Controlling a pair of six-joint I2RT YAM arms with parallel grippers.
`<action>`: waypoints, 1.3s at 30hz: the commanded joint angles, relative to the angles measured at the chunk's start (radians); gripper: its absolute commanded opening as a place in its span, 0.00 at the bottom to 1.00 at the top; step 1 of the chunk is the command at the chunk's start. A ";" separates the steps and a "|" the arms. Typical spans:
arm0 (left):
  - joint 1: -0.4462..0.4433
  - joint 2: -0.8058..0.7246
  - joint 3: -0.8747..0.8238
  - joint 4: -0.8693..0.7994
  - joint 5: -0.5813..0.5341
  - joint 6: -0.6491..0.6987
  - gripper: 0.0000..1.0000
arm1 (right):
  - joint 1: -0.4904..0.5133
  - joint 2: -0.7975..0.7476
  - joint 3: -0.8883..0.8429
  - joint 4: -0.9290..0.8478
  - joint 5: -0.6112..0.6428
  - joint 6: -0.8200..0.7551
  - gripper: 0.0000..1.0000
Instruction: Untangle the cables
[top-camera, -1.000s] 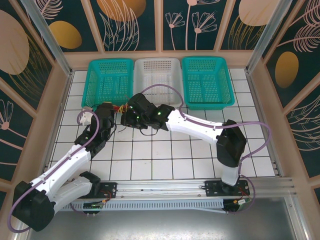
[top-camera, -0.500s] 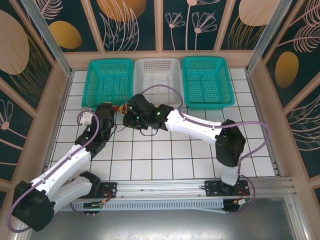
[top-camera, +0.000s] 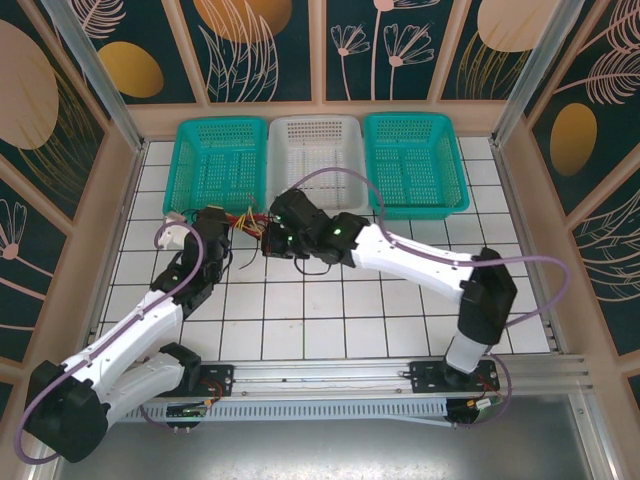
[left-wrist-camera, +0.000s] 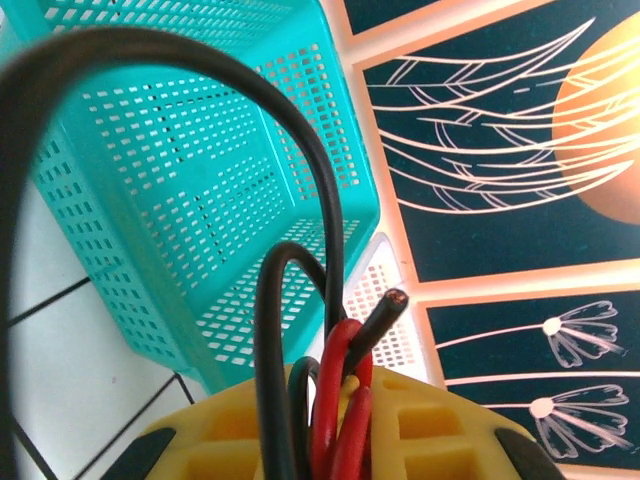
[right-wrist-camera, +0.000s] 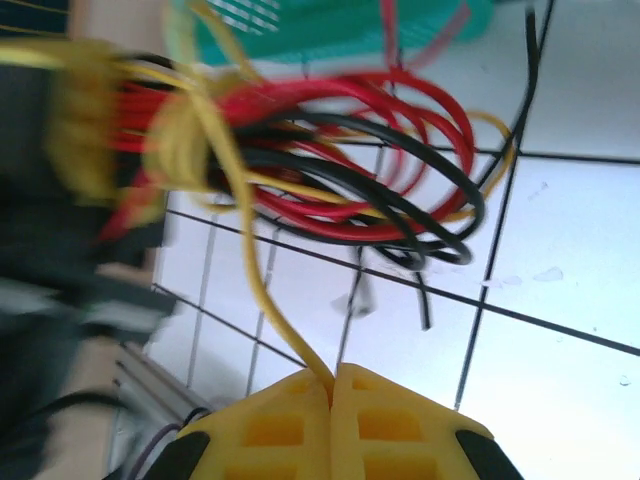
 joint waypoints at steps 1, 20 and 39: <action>0.016 0.000 -0.077 0.074 0.007 0.084 0.00 | -0.014 -0.101 0.048 -0.004 0.044 -0.112 0.00; 0.114 0.078 0.058 0.308 1.050 0.426 0.00 | -0.409 -0.194 0.105 -0.132 0.148 -0.362 0.00; 0.081 0.185 0.235 1.126 1.134 -0.072 0.00 | -0.410 -0.211 -0.409 0.535 -0.194 -0.172 0.00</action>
